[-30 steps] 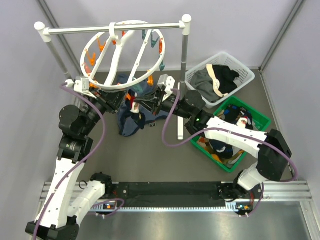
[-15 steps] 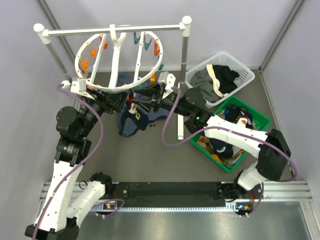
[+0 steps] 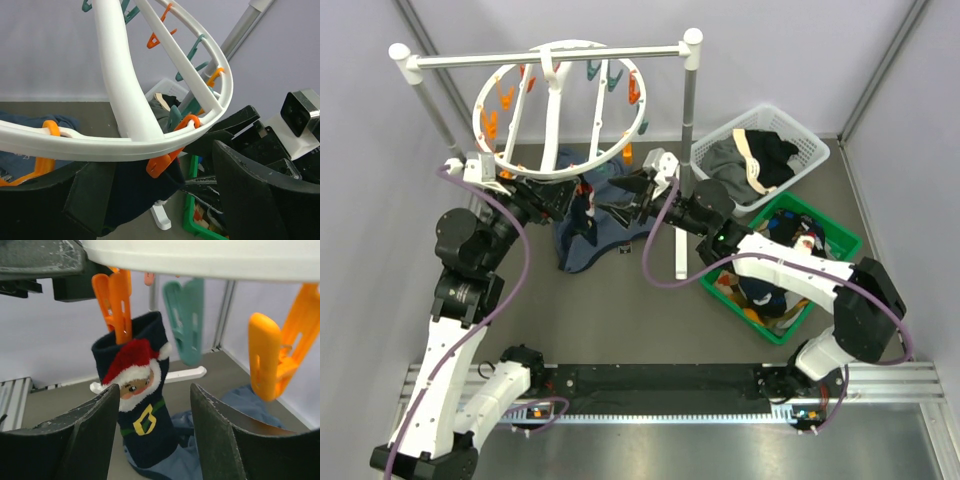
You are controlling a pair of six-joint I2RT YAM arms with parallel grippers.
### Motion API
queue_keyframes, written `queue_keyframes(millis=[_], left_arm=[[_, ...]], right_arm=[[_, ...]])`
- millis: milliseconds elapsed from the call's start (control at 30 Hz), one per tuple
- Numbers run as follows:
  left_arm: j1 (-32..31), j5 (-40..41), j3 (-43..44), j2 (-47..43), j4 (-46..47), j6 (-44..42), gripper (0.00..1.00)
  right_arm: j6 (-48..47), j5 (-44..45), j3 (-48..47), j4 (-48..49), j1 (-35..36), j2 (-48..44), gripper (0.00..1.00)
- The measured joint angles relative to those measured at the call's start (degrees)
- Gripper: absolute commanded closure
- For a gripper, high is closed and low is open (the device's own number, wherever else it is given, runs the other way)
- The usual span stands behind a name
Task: Clip the socks to the hanger
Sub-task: Clamp the sock onto the hanger.
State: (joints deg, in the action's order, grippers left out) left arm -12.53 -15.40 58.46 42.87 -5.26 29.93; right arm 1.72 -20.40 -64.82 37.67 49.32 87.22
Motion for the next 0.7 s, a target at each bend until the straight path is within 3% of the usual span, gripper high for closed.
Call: queue_keyframes(millis=[700], left_arm=[[0.0, -0.2, 0.85, 0.39, -1.38, -0.15, 0.19]], right_arm=[[1.77, -1.79, -3.65, 4.42, -2.75, 1.66, 0.45]])
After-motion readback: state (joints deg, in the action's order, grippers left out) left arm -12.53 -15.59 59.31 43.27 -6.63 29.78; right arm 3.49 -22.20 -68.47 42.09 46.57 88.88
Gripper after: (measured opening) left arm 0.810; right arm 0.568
